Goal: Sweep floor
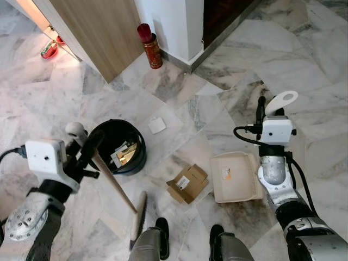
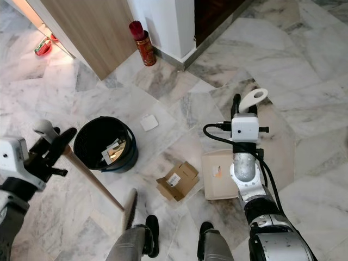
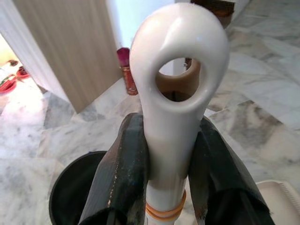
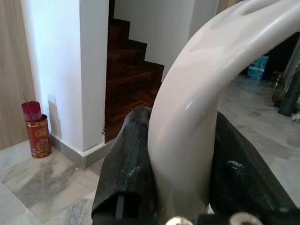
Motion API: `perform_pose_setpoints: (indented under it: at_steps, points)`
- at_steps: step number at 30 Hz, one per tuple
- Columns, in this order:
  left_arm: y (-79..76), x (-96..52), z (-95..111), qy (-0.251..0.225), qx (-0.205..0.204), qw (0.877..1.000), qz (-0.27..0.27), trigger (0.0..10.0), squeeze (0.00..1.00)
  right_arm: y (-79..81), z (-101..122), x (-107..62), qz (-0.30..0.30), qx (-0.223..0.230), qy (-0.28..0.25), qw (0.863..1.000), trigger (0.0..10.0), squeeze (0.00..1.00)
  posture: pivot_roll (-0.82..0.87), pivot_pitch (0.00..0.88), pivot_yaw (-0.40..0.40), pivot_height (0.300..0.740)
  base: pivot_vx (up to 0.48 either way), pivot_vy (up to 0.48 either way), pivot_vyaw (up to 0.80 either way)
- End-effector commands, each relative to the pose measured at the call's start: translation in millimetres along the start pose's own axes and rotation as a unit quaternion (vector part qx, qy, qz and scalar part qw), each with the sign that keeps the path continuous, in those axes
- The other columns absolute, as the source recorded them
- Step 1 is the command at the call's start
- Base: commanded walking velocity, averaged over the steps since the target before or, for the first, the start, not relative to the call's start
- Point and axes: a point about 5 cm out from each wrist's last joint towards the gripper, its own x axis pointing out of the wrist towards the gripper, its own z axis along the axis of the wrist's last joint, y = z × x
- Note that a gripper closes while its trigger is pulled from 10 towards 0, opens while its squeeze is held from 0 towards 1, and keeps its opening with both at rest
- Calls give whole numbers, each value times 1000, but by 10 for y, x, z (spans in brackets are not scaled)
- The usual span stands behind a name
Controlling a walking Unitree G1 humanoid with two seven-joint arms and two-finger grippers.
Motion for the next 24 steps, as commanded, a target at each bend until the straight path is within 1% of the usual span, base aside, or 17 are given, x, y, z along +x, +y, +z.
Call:
perform_pose_setpoints:
  at_steps: [1, 3, 5, 6, 8, 12, 14, 20, 24]
  points:
    - [142, -21, -27, -5, 3, 999, 42, 10000, 0, 48, 2, -51, 12, 2, -5, 1000, 10000, 0, 257, 454, 200, 740, 0, 0, 0]
    - [194, 51, -29, -21, 1, 998, 63, 10000, 0, 35, 4, -58, 11, 2, -6, 1000, 10000, 0, 251, 466, 194, 740, 0, 0, 0]
    - [194, 95, -23, -28, -5, 998, 64, 10000, 0, 25, 2, -64, 11, 2, -6, 1000, 10000, 0, 245, 470, 191, 740, 0, 0, 0]
    - [179, 161, -17, -37, -10, 997, 63, 10000, 0, 16, -2, -69, 11, 2, -6, 1000, 10000, 0, 238, 475, 187, 740, 0, 0, 0]
    - [167, 193, -14, -41, -12, 997, 62, 10000, 0, 9, -4, -71, 12, 2, -6, 1000, 10000, 0, 237, 476, 187, 740, 0, 0, 0]
    - [86, 274, -49, -39, -35, 998, 43, 10000, 0, -5, -6, -76, 13, 1, -5, 1000, 10000, 0, 227, 487, 183, 740, 0, 0, 0]
    - [47, 293, -49, -40, -52, 997, 34, 10000, 0, -7, -11, -82, 13, 0, -4, 1000, 10000, 0, 228, 491, 181, 740, 0, 0, 0]
    - [16, 276, -73, -30, -61, 998, 15, 10000, 0, 8, -23, -106, 11, 3, 3, 1000, 10000, 0, 237, 508, 185, 740, 0, 0, 0]
    - [27, 259, -62, -29, -64, 997, 14, 10000, 0, 45, -35, -134, 15, 6, 8, 1000, 10000, 0, 238, 512, 186, 740, 0, 0, 0]
